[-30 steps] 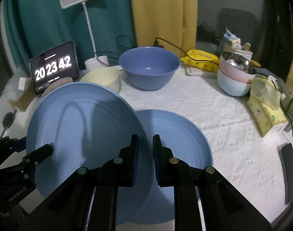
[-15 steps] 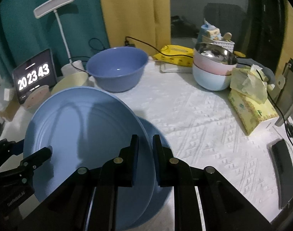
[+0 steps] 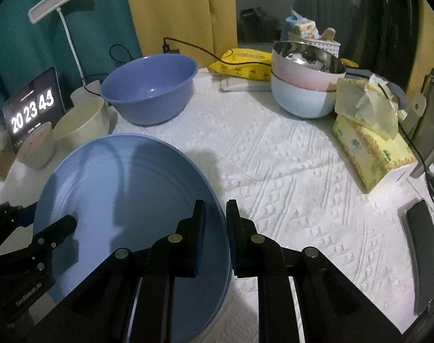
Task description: Organize plates and bowls
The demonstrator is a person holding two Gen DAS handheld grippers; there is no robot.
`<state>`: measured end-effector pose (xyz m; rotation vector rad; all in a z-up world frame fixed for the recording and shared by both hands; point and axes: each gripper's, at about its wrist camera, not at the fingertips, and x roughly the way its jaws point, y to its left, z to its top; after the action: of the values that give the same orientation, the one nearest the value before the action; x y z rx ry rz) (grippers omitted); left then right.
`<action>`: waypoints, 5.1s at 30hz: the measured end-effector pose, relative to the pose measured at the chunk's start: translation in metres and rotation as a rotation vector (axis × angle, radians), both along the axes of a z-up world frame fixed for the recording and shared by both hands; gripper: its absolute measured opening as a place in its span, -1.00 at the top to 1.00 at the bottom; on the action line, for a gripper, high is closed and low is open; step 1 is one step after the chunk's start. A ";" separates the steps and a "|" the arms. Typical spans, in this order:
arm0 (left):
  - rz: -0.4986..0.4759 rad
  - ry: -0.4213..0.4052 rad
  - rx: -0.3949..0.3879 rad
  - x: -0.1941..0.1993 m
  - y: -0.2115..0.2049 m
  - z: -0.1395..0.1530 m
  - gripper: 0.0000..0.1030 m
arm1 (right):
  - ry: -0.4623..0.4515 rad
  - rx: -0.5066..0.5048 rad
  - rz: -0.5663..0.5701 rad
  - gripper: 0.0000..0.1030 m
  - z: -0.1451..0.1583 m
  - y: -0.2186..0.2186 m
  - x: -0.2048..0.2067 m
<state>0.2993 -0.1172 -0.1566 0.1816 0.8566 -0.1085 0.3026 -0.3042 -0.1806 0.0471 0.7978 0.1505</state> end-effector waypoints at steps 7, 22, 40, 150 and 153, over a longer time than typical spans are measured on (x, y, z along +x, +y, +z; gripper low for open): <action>0.008 0.030 0.002 0.006 0.004 -0.009 0.10 | 0.009 0.000 -0.006 0.67 -0.002 0.000 0.001; 0.074 -0.001 -0.082 -0.011 0.027 0.005 -0.01 | -0.012 0.023 -0.011 0.25 0.010 -0.002 -0.016; 0.183 0.082 -0.163 -0.010 0.040 -0.017 -0.51 | 0.009 0.113 -0.007 -0.16 -0.009 -0.017 -0.019; 0.413 -0.023 -0.184 -0.076 0.225 -0.010 0.17 | 0.172 0.016 0.372 0.34 -0.020 0.214 -0.014; 0.415 -0.020 -0.181 -0.076 0.225 -0.010 0.17 | 0.157 0.016 0.381 0.34 -0.020 0.215 -0.015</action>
<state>0.2235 0.1073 -0.1666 -0.1661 0.8440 0.2035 0.2875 -0.0894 -0.2004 -0.0799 0.9573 0.5185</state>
